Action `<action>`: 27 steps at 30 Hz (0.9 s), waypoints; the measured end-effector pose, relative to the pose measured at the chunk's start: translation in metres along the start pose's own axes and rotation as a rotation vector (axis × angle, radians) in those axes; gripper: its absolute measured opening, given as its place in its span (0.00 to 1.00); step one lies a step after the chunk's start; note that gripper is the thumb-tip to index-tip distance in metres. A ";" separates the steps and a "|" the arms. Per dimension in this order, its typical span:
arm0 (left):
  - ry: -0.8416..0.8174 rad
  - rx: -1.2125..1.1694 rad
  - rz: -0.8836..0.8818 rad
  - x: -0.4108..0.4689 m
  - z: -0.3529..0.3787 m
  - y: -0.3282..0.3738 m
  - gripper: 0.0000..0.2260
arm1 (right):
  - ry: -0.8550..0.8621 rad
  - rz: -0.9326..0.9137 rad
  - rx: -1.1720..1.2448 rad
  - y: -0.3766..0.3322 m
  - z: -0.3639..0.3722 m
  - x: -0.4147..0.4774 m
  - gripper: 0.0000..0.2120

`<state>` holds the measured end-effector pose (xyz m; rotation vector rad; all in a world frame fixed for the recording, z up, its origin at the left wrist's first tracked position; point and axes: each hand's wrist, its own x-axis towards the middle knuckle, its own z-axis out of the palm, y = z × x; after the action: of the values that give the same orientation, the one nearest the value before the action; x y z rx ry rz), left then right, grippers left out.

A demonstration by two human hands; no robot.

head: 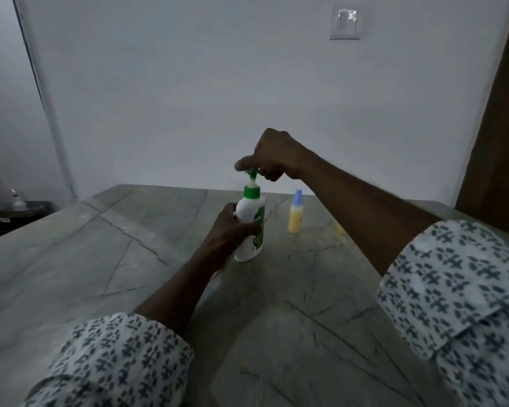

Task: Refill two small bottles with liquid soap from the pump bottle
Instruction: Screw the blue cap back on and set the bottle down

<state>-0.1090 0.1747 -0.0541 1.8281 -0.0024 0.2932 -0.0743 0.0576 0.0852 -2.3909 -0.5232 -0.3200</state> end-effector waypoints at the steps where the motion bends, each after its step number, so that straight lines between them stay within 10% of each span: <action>1: -0.043 -0.004 0.013 0.000 -0.003 -0.001 0.26 | -0.023 0.003 0.002 -0.001 0.001 -0.001 0.21; 27: -0.291 -0.126 0.003 0.014 -0.019 -0.010 0.21 | -0.079 -0.026 -0.074 0.000 -0.005 -0.001 0.16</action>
<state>-0.0975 0.1975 -0.0561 1.7308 -0.2216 0.0261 -0.0758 0.0539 0.0879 -2.4785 -0.5884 -0.2607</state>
